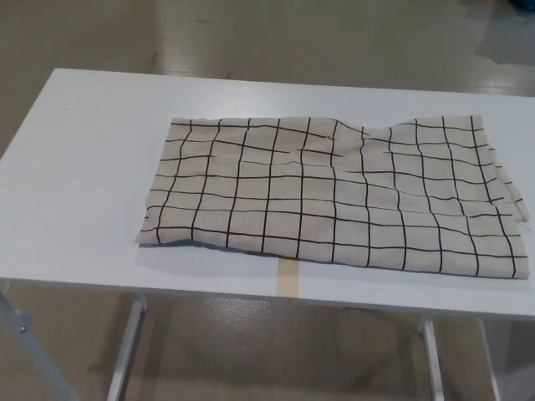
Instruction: Use the left hand to fold a white towel with checkered patterns in half.
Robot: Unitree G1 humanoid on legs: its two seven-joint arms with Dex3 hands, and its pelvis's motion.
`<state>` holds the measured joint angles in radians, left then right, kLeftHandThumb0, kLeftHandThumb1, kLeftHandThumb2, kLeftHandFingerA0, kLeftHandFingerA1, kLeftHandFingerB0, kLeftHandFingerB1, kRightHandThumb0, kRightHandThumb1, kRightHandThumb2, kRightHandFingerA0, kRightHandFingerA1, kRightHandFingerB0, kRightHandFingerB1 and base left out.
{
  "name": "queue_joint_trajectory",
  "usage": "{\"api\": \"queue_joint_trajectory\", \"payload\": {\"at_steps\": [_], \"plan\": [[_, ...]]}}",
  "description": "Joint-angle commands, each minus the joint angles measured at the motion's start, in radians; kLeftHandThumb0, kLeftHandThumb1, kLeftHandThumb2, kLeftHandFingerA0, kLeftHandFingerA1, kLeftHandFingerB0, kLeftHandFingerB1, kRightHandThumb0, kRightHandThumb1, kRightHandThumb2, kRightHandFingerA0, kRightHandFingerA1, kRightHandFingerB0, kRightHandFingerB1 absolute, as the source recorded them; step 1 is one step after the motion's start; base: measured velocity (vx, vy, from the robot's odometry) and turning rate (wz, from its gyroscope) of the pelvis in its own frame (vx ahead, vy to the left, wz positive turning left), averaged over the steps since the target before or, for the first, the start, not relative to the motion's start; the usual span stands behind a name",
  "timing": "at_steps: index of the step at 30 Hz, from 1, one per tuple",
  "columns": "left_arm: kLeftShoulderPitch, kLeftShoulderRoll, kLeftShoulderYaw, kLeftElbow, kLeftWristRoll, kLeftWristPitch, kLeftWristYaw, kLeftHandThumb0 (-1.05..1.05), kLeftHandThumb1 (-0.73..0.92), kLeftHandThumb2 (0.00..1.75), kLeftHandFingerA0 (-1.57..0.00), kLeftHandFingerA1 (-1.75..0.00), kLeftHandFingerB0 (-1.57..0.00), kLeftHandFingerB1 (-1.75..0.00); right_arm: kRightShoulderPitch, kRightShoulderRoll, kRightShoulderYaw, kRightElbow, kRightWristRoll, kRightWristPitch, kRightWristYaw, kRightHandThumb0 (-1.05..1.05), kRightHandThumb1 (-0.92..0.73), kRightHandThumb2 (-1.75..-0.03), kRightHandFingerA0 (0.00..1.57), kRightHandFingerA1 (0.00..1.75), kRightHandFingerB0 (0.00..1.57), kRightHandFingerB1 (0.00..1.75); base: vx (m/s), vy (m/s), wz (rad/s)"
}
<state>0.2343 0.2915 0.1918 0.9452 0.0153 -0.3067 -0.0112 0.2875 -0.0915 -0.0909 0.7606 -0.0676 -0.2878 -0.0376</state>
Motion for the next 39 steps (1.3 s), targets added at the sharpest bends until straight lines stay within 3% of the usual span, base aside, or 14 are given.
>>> {"api": "queue_joint_trajectory", "payload": {"at_steps": [1, 2, 3, 5, 6, 7, 14, 17, 20, 22, 23, 30, 39], "plan": [[0.022, 0.027, 0.074, 0.052, -0.063, -0.267, -0.02, -0.27, 0.22, 0.83, -0.08, -0.53, -0.08, -0.51, 0.026, 0.005, -0.074, -0.021, 0.039, -0.263, -0.087, -0.28, -0.71, -0.61, 0.32, 0.4, 0.29, 0.35, 0.0, 0.0, 0.0], [0.011, 0.035, 0.079, 0.055, -0.068, -0.261, -0.042, -0.3, 0.22, 0.81, -0.01, -0.51, 0.0, -0.48, 0.021, 0.004, -0.085, -0.032, 0.044, -0.266, -0.094, -0.27, -0.71, -0.61, 0.31, 0.4, 0.29, 0.35, 0.0, 0.0, 0.0], [0.002, 0.042, 0.085, 0.056, -0.076, -0.255, -0.066, -0.6, 0.43, 0.55, -0.08, -0.3, -0.12, -0.27, 0.017, 0.002, -0.096, -0.042, 0.048, -0.269, -0.097, -0.3, -0.73, -0.62, 0.28, 0.38, 0.27, 0.33, 0.0, 0.0, 0.0], [-0.008, 0.054, 0.092, 0.047, -0.088, -0.24, -0.106, -0.6, 0.43, 0.54, -0.02, -0.31, -0.08, -0.28, 0.013, -0.001, -0.109, -0.048, 0.053, -0.284, -0.096, -0.28, -0.71, -0.6, 0.27, 0.39, 0.27, 0.35, 0.0, 0.0, 0.0], [-0.011, 0.063, 0.094, 0.036, -0.093, -0.23, -0.131, -0.6, 0.43, 0.54, -0.02, -0.31, -0.08, -0.28, 0.012, -0.002, -0.117, -0.045, 0.054, -0.301, -0.093, -0.28, -0.71, -0.6, 0.27, 0.39, 0.27, 0.35, 0.0, 0.0, 0.0], [-0.015, 0.066, 0.095, 0.032, -0.095, -0.228, -0.14, -0.55, 0.35, 0.76, -0.03, -0.23, -0.07, -0.28, 0.011, -0.003, -0.119, -0.047, 0.053, -0.308, -0.09, -0.28, -0.71, -0.61, 0.26, 0.38, 0.27, 0.35, 0.0, 0.0, 0.0], [-0.009, 0.098, 0.117, -0.058, -0.128, -0.275, -0.211, -0.56, 0.33, 0.75, 0.0, -0.13, 0.0, -0.18, 0.053, 0.0, -0.16, -0.136, 0.128, -0.297, 0.0, -0.32, -0.71, -0.61, 0.17, 0.35, 0.22, 0.33, 0.0, 0.0, 0.0], [0.03, 0.119, 0.118, -0.209, -0.148, -0.219, -0.244, -0.56, 0.35, 0.75, 0.0, -0.09, 0.0, -0.18, 0.079, 0.015, -0.162, -0.209, 0.134, -0.269, 0.005, -0.33, -0.72, -0.61, 0.15, 0.34, 0.19, 0.32, 0.0, 0.0, 0.0], [0.104, 0.095, 0.099, -0.483, -0.128, -0.255, -0.212, -0.61, 0.39, 0.74, 0.0, 0.0, 0.0, -0.04, 0.075, 0.04, -0.138, -0.247, 0.119, -0.273, 0.007, -0.32, -0.72, -0.61, 0.15, 0.34, 0.18, 0.31, 0.0, 0.0, 0.0], [0.126, 0.098, 0.094, -0.61, -0.08, -0.284, -0.181, -0.64, 0.4, 0.75, 0.0, -0.01, 0.0, 0.0, 0.068, 0.052, -0.117, -0.238, 0.093, -0.29, -0.002, -0.33, -0.72, -0.61, 0.15, 0.35, 0.18, 0.31, 0.0, 0.0, 0.0], [0.145, 0.097, 0.093, -0.698, -0.047, -0.3, -0.164, -0.65, 0.4, 0.75, 0.0, -0.02, 0.0, 0.0, 0.083, 0.061, -0.104, -0.229, 0.079, -0.308, 0.0, -0.4, -0.66, -0.74, 0.13, 0.41, 0.13, 0.36, 0.0, 0.0, 0.0], [0.051, 0.112, 0.092, -0.959, 0.154, -0.397, -0.105, -0.68, 0.42, 0.75, 0.0, -0.03, 0.0, 0.0, 0.099, 0.06, -0.077, -0.123, 0.053, -0.352, 0.012, -0.44, -0.66, -0.75, 0.13, 0.41, 0.14, 0.37, 0.0, 0.0, 0.0], [-0.214, 0.154, -0.028, -1.105, 0.496, -0.257, -0.072, -0.63, 0.4, 0.74, 0.0, -0.05, -0.03, -0.09, 0.117, 0.042, -0.063, -0.147, 0.043, -0.335, 0.001, -0.43, -0.66, -0.75, 0.13, 0.41, 0.14, 0.37, 0.0, 0.0, 0.0]]}}
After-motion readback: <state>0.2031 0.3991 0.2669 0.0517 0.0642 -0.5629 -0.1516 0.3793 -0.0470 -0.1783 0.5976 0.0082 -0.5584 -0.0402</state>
